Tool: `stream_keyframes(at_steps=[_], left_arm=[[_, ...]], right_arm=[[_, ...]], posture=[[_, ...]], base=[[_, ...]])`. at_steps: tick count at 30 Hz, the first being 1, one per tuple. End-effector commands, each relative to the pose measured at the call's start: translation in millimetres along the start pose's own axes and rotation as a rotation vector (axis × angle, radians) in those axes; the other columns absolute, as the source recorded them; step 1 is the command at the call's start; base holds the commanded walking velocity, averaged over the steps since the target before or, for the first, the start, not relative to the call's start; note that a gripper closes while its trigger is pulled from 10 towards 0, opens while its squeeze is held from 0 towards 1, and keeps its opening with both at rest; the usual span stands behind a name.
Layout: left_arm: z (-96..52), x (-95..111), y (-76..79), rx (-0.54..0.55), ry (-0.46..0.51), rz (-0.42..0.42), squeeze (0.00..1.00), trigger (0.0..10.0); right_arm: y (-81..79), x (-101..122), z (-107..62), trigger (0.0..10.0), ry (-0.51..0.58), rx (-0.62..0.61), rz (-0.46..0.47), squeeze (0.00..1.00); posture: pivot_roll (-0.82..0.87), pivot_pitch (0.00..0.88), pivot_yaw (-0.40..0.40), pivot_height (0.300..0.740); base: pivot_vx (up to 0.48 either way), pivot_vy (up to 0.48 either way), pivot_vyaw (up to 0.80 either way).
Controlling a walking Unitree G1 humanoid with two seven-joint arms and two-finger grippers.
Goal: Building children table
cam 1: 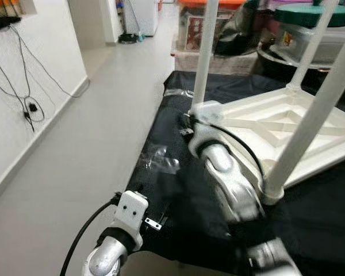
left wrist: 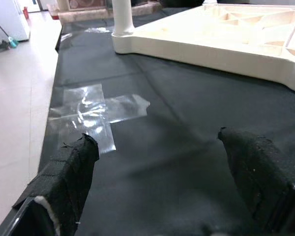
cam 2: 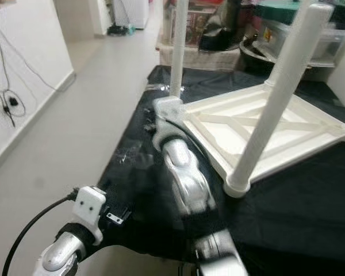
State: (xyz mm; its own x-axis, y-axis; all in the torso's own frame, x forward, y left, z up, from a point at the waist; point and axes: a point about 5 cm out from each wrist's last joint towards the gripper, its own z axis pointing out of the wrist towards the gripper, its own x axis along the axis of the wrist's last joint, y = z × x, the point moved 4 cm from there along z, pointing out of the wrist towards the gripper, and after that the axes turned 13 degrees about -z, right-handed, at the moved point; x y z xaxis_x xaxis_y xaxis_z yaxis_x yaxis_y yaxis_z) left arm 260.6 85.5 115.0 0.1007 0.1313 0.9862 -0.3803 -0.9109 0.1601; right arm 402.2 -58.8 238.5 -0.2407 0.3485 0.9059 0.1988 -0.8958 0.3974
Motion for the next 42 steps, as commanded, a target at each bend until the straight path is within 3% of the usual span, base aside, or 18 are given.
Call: stream_keyframes(at_steps=[1, 2, 3, 4, 5, 7, 14, 16, 20, 30, 32, 34, 35, 36, 39, 40, 41, 42], left_arm=[[-2.6, 0.0, 6.5, -0.022, -0.011, 0.007, 0.00, 10.0], [-4.3, 0.5, 9.7, -0.030, -0.013, 0.005, 0.00, 10.0], [-4.3, 0.5, 9.7, -0.030, -0.013, 0.005, 0.00, 10.0], [-7.4, 1.8, 13.8, -0.037, -0.014, 0.002, 0.00, 10.0], [-7.4, 1.8, 13.8, -0.037, -0.014, 0.002, 0.00, 10.0], [-13.7, 6.8, 20.9, -0.050, -0.013, -0.008, 0.00, 10.0], [-22.5, 9.2, 29.0, -0.072, -0.023, -0.022, 0.00, 10.0], [-28.6, 9.0, 34.2, -0.087, -0.039, -0.051, 0.00, 10.0], [-34.4, 10.8, 38.7, -0.096, -0.048, -0.076, 0.00, 10.0], [-42.8, 16.9, 41.7, -0.083, -0.055, -0.090, 0.00, 10.0], [-43.7, 16.9, 42.0, -0.081, -0.059, -0.092, 0.00, 10.0], [-45.0, 16.5, 42.2, -0.079, -0.070, -0.102, 0.00, 10.0], [-45.4, 16.4, 42.5, -0.081, -0.074, -0.107, 0.00, 10.0], [-45.4, 16.4, 42.5, -0.081, -0.074, -0.107, 0.00, 10.0], [-45.9, 16.4, 43.0, -0.087, -0.085, -0.112, 0.00, 10.0], [-45.9, 16.4, 43.1, -0.088, -0.086, -0.112, 0.00, 10.0], [-46.0, 16.3, 43.2, -0.088, -0.088, -0.115, 0.00, 10.0], [-46.0, 16.3, 43.2, -0.088, -0.088, -0.115, 0.00, 10.0]], right_arm=[[11.5, -21.8, 13.6, 10.0, -0.089, 0.001, -0.066, 0.00], [26.4, -33.2, 24.4, 10.0, -0.160, -0.012, -0.129, 0.00], [26.4, -33.2, 24.4, 10.0, -0.160, -0.012, -0.129, 0.00], [39.5, -39.3, 29.2, 10.0, -0.206, -0.030, -0.164, 0.00], [39.5, -39.3, 29.2, 10.0, -0.206, -0.030, -0.164, 0.00], [58.8, -55.2, 29.8, 10.0, -0.307, -0.048, -0.207, 0.00], [70.7, -74.8, 23.5, 10.0, -0.415, -0.028, -0.239, 0.00], [66.1, -96.0, 13.9, 10.0, -0.519, 0.082, -0.210, 0.00], [63.6, -109.9, 6.8, 10.0, -0.586, 0.151, -0.195, 0.00], [75.7, -100.1, 13.2, 10.0, -0.558, 0.086, -0.217, 0.00], [73.0, -91.7, 17.6, 10.0, -0.529, 0.109, -0.191, 0.00], [61.8, -65.0, 30.0, 10.0, -0.426, 0.179, -0.067, 0.00], [58.2, -52.2, 35.1, 10.0, -0.375, 0.206, -0.029, 1.00], [58.2, -52.2, 35.1, 10.0, -0.375, 0.206, -0.029, 1.00], [61.5, -24.3, 45.9, 10.0, -0.268, 0.175, -0.019, 1.00], [64.4, -19.9, 47.6, 10.0, -0.256, 0.152, -0.024, 0.82], [68.5, -16.0, 48.9, 10.0, -0.244, 0.126, -0.047, 0.00], [68.5, -16.0, 48.9, 10.0, -0.244, 0.126, -0.047, 0.00]], posture=[[0.06, 0.102, -0.080, 0.740], [0.06, 0.113, -0.086, 0.740], [0.06, 0.113, -0.086, 0.740], [0.07, 0.137, -0.097, 0.740], [0.07, 0.137, -0.097, 0.740], [0.08, 0.176, -0.106, 0.740], [0.08, 0.211, -0.108, 0.740], [0.07, 0.245, -0.109, 0.740], [0.06, 0.271, -0.112, 0.740], [0.07, 0.298, -0.119, 0.740], [0.07, 0.309, -0.124, 0.740], [0.07, 0.311, -0.123, 0.740], [0.07, 0.313, -0.124, 0.740], [0.07, 0.313, -0.124, 0.740], [0.07, 0.315, -0.119, 0.740], [0.07, 0.317, -0.117, 0.740], [0.07, 0.314, -0.118, 0.740], [0.07, 0.314, -0.118, 0.740]], base=[[0.000, 0.000, 0.00], [0.000, 0.000, 0.00], [0.000, 0.000, 0.00], [0.000, 0.000, 0.00], [0.000, 0.000, 0.00], [0.000, 0.000, 0.00], [0.000, 0.000, 0.00], [0.000, 0.000, 0.00], [0.000, 0.000, 0.00], [0.000, 0.000, 0.00], [0.000, 0.000, 0.00], [0.000, 0.000, 0.00], [0.000, 0.000, 0.00], [0.000, 0.000, 0.00], [0.000, 0.000, 0.00], [0.000, 0.000, 0.00], [0.000, 0.000, 0.00], [0.000, 0.000, 0.00]])
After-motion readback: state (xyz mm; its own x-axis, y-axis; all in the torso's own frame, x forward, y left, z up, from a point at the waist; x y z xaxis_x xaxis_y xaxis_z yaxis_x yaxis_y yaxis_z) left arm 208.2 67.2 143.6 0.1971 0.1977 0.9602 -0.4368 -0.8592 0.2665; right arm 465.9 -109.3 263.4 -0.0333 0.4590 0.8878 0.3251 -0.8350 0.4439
